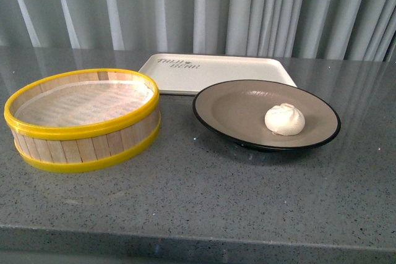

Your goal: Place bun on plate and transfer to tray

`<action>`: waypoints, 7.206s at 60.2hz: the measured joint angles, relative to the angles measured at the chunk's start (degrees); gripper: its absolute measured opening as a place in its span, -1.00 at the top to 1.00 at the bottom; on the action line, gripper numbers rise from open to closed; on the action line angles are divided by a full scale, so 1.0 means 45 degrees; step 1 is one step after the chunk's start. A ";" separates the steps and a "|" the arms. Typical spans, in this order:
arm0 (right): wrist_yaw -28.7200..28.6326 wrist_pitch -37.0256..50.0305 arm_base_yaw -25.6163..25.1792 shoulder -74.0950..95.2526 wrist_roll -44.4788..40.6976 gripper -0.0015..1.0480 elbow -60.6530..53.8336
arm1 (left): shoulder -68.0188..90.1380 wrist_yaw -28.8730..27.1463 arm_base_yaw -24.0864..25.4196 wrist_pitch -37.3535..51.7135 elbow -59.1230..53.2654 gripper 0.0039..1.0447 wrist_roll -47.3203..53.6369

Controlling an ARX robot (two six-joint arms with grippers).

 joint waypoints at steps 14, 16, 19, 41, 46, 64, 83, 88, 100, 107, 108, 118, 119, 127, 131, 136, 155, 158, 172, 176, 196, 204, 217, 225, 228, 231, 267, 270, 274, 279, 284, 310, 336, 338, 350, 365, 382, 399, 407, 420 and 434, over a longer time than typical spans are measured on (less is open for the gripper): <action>0.0000 0.0000 0.0000 0.0000 0.0000 -0.84 0.0000 | -0.1564 0.0000 0.0005 -0.1486 0.0000 0.93 0.0000; 0.0000 0.0000 0.0000 0.0000 0.0000 -0.84 0.0000 | -0.1719 0.0000 0.0005 -0.1642 0.0000 0.93 0.0000; 0.0000 0.0000 0.0000 0.0000 0.0000 -0.84 0.0000 | -0.1948 0.0000 0.0005 -0.1870 0.0000 0.93 0.0000; 0.0000 0.0000 0.0000 0.0000 0.0000 -0.84 0.0000 | -0.3347 0.0000 0.0005 -0.3259 0.0000 0.93 0.0000; 0.0000 0.0000 0.0000 0.0000 0.0000 -0.84 0.0000 | -0.3589 0.0000 0.0005 -0.3497 0.0000 0.93 0.0000; -0.0005 0.0000 0.0000 0.0000 0.0000 -0.84 0.0000 | -0.5892 0.0015 0.0000 -0.5863 0.0005 0.93 0.0000; 0.0000 0.0000 0.0000 0.0000 0.0000 -0.84 0.0000 | -0.5897 0.0015 0.0000 -0.5897 0.0005 0.13 0.0000; -0.0005 0.0000 0.0000 0.0000 0.0000 -0.84 0.0000 | -0.5897 0.0015 0.0000 -0.5897 0.0005 -0.14 0.0000; 0.0000 0.0000 0.0000 0.0000 0.0000 -0.84 0.0000 | -0.5897 0.0015 0.0000 -0.5897 0.0005 -0.83 0.0000; -0.0005 0.0000 0.0000 0.0000 0.0000 -0.84 0.0000 | -0.5897 0.0015 0.0000 -0.5897 0.0005 -0.88 0.0000; 0.0000 0.0000 0.0000 0.0000 0.0000 -0.84 0.0000 | -0.5897 0.0015 0.0000 -0.5897 0.0005 -0.88 0.0005; 0.0000 0.0000 0.0000 0.0000 0.0000 -0.84 0.0000 | -0.5897 0.0015 0.0000 -0.5897 0.0005 -0.88 0.0005; 0.0000 0.0000 0.0000 0.0000 0.0000 -0.84 0.0000 | -0.5897 0.0015 0.0000 -0.5897 0.0005 -0.88 0.0005; 0.0301 -0.0695 0.0160 0.0505 0.0840 -0.84 0.0306 | -0.5897 0.0015 0.0000 -0.5897 0.0005 -0.88 0.0005; 0.0690 0.0481 0.0753 0.3473 0.3643 -0.84 0.1214 | -0.5901 0.0019 0.0000 -0.5897 0.0005 -0.88 0.0000; 0.0884 0.2297 0.1234 0.5819 0.6013 -0.84 0.2103 | -0.5897 0.0024 0.0000 -0.5897 0.0005 -0.88 0.0000; 0.2953 0.4498 0.3963 1.0205 1.2172 -0.84 0.3769 | -0.5901 0.0019 0.0000 -0.5897 0.0005 -0.88 0.0000; 0.2997 0.4668 0.4197 1.0739 1.3002 -0.84 0.3993 | -0.5901 0.0019 0.0000 -0.5897 0.0005 -0.88 0.0005; 0.1953 0.4206 0.4143 1.3027 1.7005 -0.84 0.5362 | -0.5901 0.0019 0.0000 -0.5897 0.0005 -0.88 0.0005; 0.1409 0.4080 0.3900 1.3571 1.7835 -0.84 0.5639 | -0.5901 0.0019 0.0000 -0.5897 0.0005 -0.88 0.0005; -0.0257 0.4673 0.3619 1.6436 1.9511 -0.84 0.6339 | -0.5901 0.0019 0.0000 -0.5897 0.0005 -0.88 0.0000; -0.0515 0.5105 0.3419 1.7233 1.9700 -0.84 0.6557 | -0.5901 0.0019 0.0000 -0.5897 0.0005 -0.88 0.0005; -0.0962 0.5367 0.3016 1.8229 1.9725 -0.84 0.7121 | -0.5901 0.0019 0.0000 -0.5897 0.0005 -0.88 0.0000; -0.1083 0.5445 0.2968 1.8748 1.9671 -0.84 0.7460 | -0.5901 0.0019 0.0000 -0.5897 0.0005 -0.88 0.0005; -0.1166 0.5581 0.2963 1.8986 1.9652 -0.84 0.7577 | -0.5901 0.0019 0.0000 -0.5897 0.0005 -0.88 0.0005; -0.1297 0.5639 0.2963 1.9258 1.9594 -0.84 0.7757 | -0.5901 0.0019 0.0000 -0.5897 0.0005 -0.88 0.0005; -0.1661 0.6062 0.2943 2.1226 1.9156 -0.84 0.9020 | -0.5901 0.0019 0.0000 -0.5897 0.0005 -0.88 0.0005; -0.1705 0.6057 0.2948 2.1342 1.9137 -0.82 0.9141 | -0.5901 0.0019 0.0000 -0.5897 0.0005 -0.88 0.0000; -0.1783 0.6052 0.2953 2.1478 1.9084 -0.63 0.9262 | -0.5901 0.0019 0.0000 -0.5897 0.0005 -0.88 0.0005; -0.2011 0.6096 0.2929 2.1634 1.9006 -0.43 0.9350 | -0.5901 0.0019 0.0005 -0.5897 0.0005 -0.88 0.0000; -0.2171 0.6110 0.2875 2.1794 1.9011 -0.45 0.9394 | -0.5901 0.0019 0.0005 -0.5897 0.0005 -0.88 0.0000; -0.2463 0.6256 0.2657 2.2299 1.9006 0.60 0.9413 | -0.5901 0.0019 0.0000 -0.5897 0.0005 -0.88 0.0005; -0.2647 0.6577 0.2453 2.2255 1.8904 0.94 0.9403 | -0.5901 0.0019 0.0000 -0.5897 0.0005 -0.88 0.0000; -0.2681 0.6645 0.2424 2.2221 1.8850 0.94 0.9355 | -0.5901 0.0019 0.0000 -0.5897 0.0005 -0.88 0.0005; -0.2531 0.7145 0.2312 2.1794 1.8078 0.94 0.8942 | -0.5901 0.0019 0.0000 -0.5897 0.0005 -0.88 0.0005; -0.2487 0.8000 0.2021 2.1167 1.7330 0.94 0.8704 | -0.5901 0.0019 0.0000 -0.5897 0.0005 -0.88 0.0000; -0.3575 0.8616 0.1219 2.0876 1.7753 0.94 0.9301 | -0.5901 0.0019 0.0000 -0.5897 0.0005 -0.88 0.0000; -0.4269 0.7558 0.0432 2.2386 1.7903 0.94 1.2259 | -0.5901 0.0019 0.0000 -0.5897 0.0005 -0.88 0.0005; -0.4401 0.6693 0.0330 2.3494 1.7680 0.94 1.3639 | -0.5901 0.0019 0.0000 -0.5897 0.0005 -0.88 0.0000; -0.4595 0.6183 0.0126 2.5286 1.7359 0.94 1.5528 | -0.5901 0.0019 0.0000 -0.5897 0.0005 -0.88 0.0005; -0.4702 0.5955 -0.0131 2.6389 1.7180 0.94 1.6733 | -0.5901 0.0019 0.0000 -0.5897 0.0005 -0.88 0.0005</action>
